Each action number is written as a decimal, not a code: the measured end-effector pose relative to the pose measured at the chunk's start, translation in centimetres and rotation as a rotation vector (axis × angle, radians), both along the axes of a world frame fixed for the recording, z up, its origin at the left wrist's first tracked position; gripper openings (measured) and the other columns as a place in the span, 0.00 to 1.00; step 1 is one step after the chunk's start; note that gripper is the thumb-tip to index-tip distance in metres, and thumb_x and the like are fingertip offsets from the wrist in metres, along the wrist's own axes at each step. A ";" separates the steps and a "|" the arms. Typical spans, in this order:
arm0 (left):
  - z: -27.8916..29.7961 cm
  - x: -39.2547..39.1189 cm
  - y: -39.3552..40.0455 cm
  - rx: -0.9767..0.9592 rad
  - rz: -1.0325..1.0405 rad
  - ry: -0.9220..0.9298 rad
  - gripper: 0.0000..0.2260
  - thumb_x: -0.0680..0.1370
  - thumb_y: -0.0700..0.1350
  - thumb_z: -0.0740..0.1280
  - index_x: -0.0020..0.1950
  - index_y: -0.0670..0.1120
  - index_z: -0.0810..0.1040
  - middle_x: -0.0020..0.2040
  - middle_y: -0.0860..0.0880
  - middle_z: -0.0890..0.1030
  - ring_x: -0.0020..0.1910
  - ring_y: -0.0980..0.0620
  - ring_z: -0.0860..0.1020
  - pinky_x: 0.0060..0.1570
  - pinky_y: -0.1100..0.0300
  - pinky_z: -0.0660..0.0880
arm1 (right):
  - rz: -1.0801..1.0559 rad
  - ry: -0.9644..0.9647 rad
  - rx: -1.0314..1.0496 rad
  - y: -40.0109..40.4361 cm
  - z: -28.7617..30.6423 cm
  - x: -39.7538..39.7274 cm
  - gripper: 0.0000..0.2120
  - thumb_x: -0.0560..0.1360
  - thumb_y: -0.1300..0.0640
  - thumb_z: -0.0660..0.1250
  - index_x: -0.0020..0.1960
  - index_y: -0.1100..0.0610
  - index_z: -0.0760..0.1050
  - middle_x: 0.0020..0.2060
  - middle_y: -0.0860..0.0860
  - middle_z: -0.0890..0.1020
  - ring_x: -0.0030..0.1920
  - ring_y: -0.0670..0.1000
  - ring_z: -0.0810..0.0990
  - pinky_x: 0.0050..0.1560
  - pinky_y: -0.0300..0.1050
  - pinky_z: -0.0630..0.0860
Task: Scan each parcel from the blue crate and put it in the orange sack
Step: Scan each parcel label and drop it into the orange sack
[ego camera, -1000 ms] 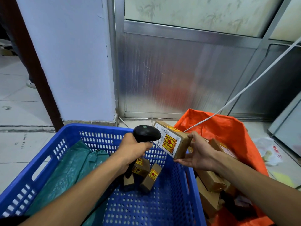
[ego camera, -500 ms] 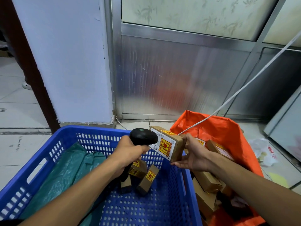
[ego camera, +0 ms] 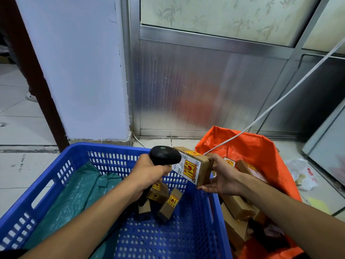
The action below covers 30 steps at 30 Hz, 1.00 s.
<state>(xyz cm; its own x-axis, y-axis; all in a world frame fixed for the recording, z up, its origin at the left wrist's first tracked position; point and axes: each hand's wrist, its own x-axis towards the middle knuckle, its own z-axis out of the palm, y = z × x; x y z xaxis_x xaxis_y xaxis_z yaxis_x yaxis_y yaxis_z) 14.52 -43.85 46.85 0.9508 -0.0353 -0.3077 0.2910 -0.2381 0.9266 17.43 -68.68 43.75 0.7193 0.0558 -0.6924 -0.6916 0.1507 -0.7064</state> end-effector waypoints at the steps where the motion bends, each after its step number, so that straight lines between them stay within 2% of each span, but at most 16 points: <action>1: 0.1 0.0 0.0 0.000 0.002 -0.003 0.07 0.75 0.37 0.73 0.53 0.42 0.81 0.38 0.46 0.82 0.34 0.53 0.78 0.39 0.57 0.74 | 0.003 -0.002 -0.003 -0.1 0.1 0.0 0.22 0.76 0.43 0.63 0.65 0.55 0.71 0.55 0.69 0.80 0.50 0.67 0.83 0.41 0.51 0.82; 5: 0.2 -0.2 0.0 0.016 -0.002 -0.009 0.07 0.75 0.37 0.73 0.53 0.43 0.82 0.41 0.45 0.83 0.35 0.52 0.78 0.41 0.56 0.75 | -0.008 -0.014 -0.024 -0.6 0.4 0.2 0.22 0.75 0.45 0.64 0.64 0.55 0.71 0.54 0.69 0.79 0.53 0.68 0.83 0.45 0.52 0.80; 10: 0.3 -0.3 -0.1 0.026 0.006 -0.019 0.06 0.75 0.37 0.74 0.51 0.42 0.83 0.37 0.46 0.83 0.32 0.52 0.78 0.36 0.59 0.75 | -0.104 -0.031 -0.046 -2.3 1.6 0.8 0.23 0.74 0.46 0.64 0.66 0.54 0.70 0.55 0.68 0.78 0.54 0.69 0.82 0.49 0.55 0.80; 15: 0.5 -0.4 0.0 0.017 0.006 -0.005 0.06 0.75 0.38 0.75 0.50 0.44 0.83 0.38 0.47 0.84 0.34 0.51 0.79 0.40 0.57 0.76 | -0.230 -0.065 -0.107 -5.3 2.9 1.1 0.24 0.73 0.46 0.63 0.66 0.55 0.72 0.54 0.67 0.78 0.55 0.68 0.81 0.51 0.56 0.80; 20: 0.4 -0.4 0.1 0.028 -0.010 0.002 0.06 0.75 0.39 0.76 0.51 0.44 0.83 0.40 0.45 0.85 0.37 0.50 0.79 0.43 0.54 0.76 | -0.341 -0.044 -0.210 -8.4 3.1 0.7 0.23 0.72 0.47 0.63 0.64 0.57 0.71 0.54 0.67 0.78 0.51 0.67 0.81 0.46 0.56 0.81; 23: 0.4 -0.5 0.0 0.044 -0.017 0.000 0.06 0.75 0.40 0.75 0.50 0.45 0.83 0.41 0.44 0.85 0.38 0.49 0.80 0.46 0.52 0.77 | -0.397 -0.026 -0.269 -9.9 2.8 0.3 0.24 0.71 0.46 0.64 0.63 0.57 0.71 0.58 0.66 0.77 0.53 0.65 0.81 0.42 0.55 0.83; 26: 0.5 -0.5 0.0 0.051 -0.021 0.013 0.06 0.75 0.40 0.76 0.50 0.44 0.83 0.41 0.43 0.85 0.38 0.49 0.80 0.46 0.51 0.76 | -0.418 -0.036 -0.326 -11.2 2.5 -0.2 0.18 0.73 0.47 0.63 0.58 0.57 0.71 0.55 0.63 0.76 0.53 0.63 0.79 0.45 0.56 0.81; 30: 0.4 -0.6 0.2 0.059 -0.023 0.038 0.06 0.73 0.41 0.76 0.48 0.42 0.83 0.38 0.41 0.83 0.37 0.47 0.79 0.42 0.51 0.73 | -0.452 -0.049 -0.424 -13.1 1.7 -0.3 0.20 0.74 0.48 0.66 0.62 0.56 0.71 0.56 0.61 0.74 0.59 0.63 0.75 0.49 0.60 0.82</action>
